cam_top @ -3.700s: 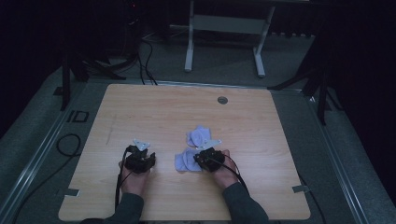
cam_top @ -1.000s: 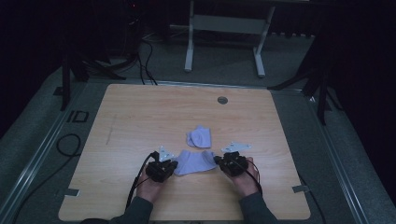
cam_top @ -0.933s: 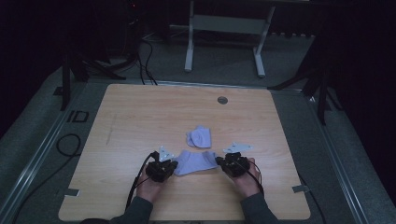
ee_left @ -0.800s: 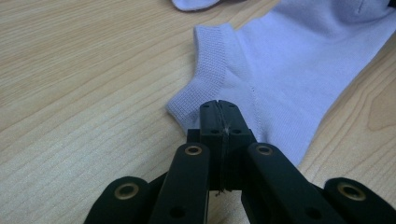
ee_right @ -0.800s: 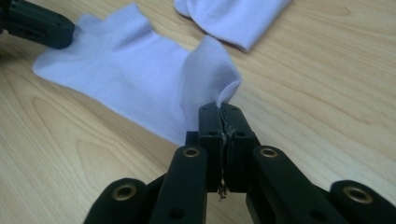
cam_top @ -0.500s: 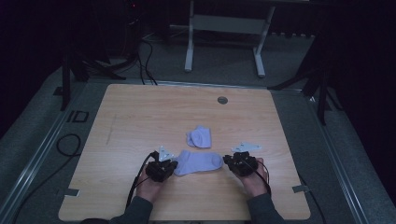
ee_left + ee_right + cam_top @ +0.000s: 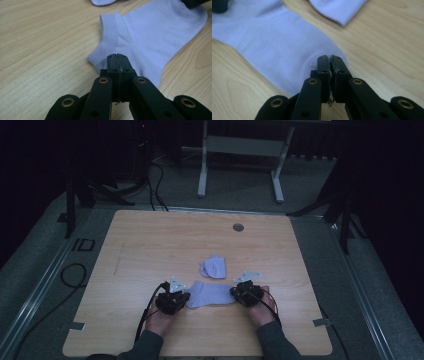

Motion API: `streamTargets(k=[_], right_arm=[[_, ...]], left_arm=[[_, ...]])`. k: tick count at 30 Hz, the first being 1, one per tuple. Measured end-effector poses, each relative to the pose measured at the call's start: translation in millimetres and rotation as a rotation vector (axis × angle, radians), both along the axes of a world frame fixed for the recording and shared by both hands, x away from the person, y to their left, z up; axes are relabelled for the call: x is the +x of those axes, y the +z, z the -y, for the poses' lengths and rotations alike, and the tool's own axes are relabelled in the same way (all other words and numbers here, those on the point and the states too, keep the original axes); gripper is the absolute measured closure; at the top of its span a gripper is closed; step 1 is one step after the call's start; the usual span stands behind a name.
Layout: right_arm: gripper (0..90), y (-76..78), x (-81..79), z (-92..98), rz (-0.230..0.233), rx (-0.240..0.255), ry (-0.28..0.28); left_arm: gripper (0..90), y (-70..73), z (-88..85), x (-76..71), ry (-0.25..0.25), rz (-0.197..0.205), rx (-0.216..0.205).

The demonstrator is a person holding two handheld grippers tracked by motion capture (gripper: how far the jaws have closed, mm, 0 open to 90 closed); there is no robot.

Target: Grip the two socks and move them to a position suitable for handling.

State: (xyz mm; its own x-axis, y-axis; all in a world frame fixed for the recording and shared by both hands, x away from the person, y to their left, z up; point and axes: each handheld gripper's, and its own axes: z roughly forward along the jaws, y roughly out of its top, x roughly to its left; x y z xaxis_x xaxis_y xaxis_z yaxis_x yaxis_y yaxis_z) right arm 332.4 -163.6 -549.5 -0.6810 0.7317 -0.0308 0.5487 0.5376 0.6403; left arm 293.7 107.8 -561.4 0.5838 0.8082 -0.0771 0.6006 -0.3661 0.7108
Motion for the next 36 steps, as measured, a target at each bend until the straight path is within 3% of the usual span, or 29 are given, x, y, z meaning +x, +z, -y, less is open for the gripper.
streamTargets(k=[14,17,20,24,29,36], right_arm=[[84.8,-1.3,-18.3,-3.1,-0.009,0.004,0.036],[81.3,1.0,-19.1,-3.4,-0.046,0.009,0.059],[78.9,5.7,-17.7,-4.8,-0.03,0.012,0.065],[76.7,21.2,-7.0,-15.1,0.019,0.023,0.068],[73.0,37.6,17.7,-42.1,0.054,0.031,0.092],[66.7,38.4,53.6,-73.1,0.033,0.025,0.087]], left_arm=[[89.4,1.0,-7.8,-4.4,0.015,-0.012,0.004],[89.2,1.4,-9.5,-6.8,0.014,-0.015,0.007],[88.9,1.6,-9.2,-7.7,0.015,-0.015,0.009],[88.4,1.4,-9.0,-7.7,0.018,-0.015,0.003],[87.7,1.5,-9.2,-7.7,0.015,-0.015,0.005],[86.6,1.7,-9.3,-7.7,0.015,-0.02,0.002]])
